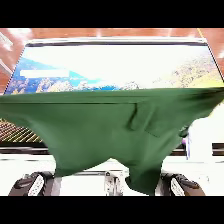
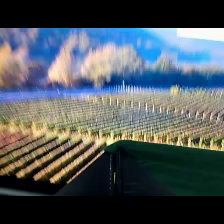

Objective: Fold the shirts.

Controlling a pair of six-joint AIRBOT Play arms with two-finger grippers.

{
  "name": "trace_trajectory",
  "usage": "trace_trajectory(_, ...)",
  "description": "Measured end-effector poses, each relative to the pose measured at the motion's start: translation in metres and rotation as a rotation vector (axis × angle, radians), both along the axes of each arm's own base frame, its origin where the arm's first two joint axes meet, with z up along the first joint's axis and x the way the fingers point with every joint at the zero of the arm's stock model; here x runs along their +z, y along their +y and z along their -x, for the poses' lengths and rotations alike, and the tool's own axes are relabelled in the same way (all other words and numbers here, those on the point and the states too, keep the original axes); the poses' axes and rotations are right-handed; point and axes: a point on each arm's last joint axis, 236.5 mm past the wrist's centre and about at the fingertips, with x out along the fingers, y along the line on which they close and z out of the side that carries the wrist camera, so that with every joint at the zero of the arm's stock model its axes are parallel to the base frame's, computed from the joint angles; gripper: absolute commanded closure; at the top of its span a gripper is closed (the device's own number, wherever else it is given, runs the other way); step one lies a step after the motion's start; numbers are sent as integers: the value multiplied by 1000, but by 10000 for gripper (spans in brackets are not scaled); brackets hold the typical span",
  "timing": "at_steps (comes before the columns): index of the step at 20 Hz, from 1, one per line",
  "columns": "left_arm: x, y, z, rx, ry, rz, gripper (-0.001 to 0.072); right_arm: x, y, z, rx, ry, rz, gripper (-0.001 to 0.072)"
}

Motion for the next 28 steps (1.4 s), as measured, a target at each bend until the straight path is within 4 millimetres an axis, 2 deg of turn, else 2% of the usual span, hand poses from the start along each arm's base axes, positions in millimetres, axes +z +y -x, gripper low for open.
trace_trajectory(2, -57, 7, -35, 0, 130, 46, 676, -52, 6, -43, 24, 111, -69, 657)
trace_trajectory(4, -104, 12, -79, -2, 204, 96, 676, -102, 14, -99, 43, 153, -114, 657)
trace_trajectory(7, -160, 13, -152, -11, 237, 168, 676, -166, 35, -188, 64, 95, -140, 657)
trace_trajectory(10, -206, 3, -219, -32, 240, 220, 675, -212, 55, -259, 66, -29, -146, 656)
trace_trajectory(12, -231, -3, -256, -37, 218, 234, 675, -234, 60, -294, 51, -115, -142, 657)
trace_trajectory(14, -253, -9, -285, -37, 190, 241, 675, -252, 61, -318, 34, -181, -138, 656)
trace_trajectory(16, -270, -12, -303, -31, 167, 249, 674, -268, 58, -332, 18, -215, -134, 656)
trace_trajectory(18, -289, -16, -311, -28, 177, 264, 675, -285, 59, -337, 14, -207, -131, 656)
trace_trajectory(19, -297, -19, -312, -29, 191, 271, 674, -291, 59, -337, 13, -196, -133, 656)
trace_trajectory(21, -309, -25, -308, -36, 230, 285, 675, -292, 59, -336, 2, -192, -144, 656)
trace_trajectory(23, -316, -27, -297, -44, 286, 293, 675, -287, 52, -330, -3, -172, -140, 656)
trace_trajectory(25, -325, -30, -275, -64, 384, 299, 676, -286, 43, -315, -9, -104, -134, 656)
trace_trajectory(28, -339, -41, -235, -109, 558, 317, 675, -310, 27, -270, -26, 120, -142, 656)
